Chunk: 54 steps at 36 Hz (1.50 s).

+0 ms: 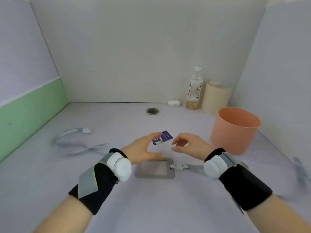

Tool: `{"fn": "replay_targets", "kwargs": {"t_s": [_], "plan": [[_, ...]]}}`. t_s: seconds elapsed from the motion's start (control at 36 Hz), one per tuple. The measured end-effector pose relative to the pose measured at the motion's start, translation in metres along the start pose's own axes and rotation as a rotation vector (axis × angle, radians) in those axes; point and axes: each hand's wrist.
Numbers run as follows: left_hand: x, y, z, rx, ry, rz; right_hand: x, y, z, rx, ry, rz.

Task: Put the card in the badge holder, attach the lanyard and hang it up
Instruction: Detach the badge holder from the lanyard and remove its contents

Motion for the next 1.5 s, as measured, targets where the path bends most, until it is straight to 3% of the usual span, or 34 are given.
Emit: {"fn": "replay_targets", "kwargs": {"t_s": [0.47, 0.64, 0.81, 0.94, 1.17, 1.39, 1.5], "plan": [[0.004, -0.041, -0.002, -0.167, -0.053, 0.137, 0.026, -0.019, -0.034, 0.214, 0.000, 0.043], [-0.002, -0.046, 0.001, -0.067, -0.061, 0.087, 0.017, -0.023, -0.038, 0.213, 0.004, 0.044], [-0.010, -0.045, 0.006, -0.050, -0.060, 0.013, 0.003, -0.023, -0.038, -0.002, -0.029, 0.022], [-0.020, -0.041, 0.009, -0.173, -0.084, -0.093, -0.012, -0.027, -0.033, -0.234, -0.041, -0.015], [-0.039, -0.031, 0.019, -0.068, -0.052, -0.208, -0.041, -0.029, -0.023, -0.552, -0.079, -0.072], [-0.040, -0.030, 0.026, -0.077, -0.004, -0.278, -0.052, -0.041, -0.021, -0.608, -0.041, -0.131], [-0.040, -0.029, 0.023, -0.119, 0.024, -0.420, -0.052, -0.043, -0.025, -0.677, -0.029, -0.143]]}}
Point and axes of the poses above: each hand's wrist, its own x-axis away from the middle knuckle, its own y-axis out of the back of the hand, z = x × y, and after that the axes turned 6 degrees about -x, right-handed
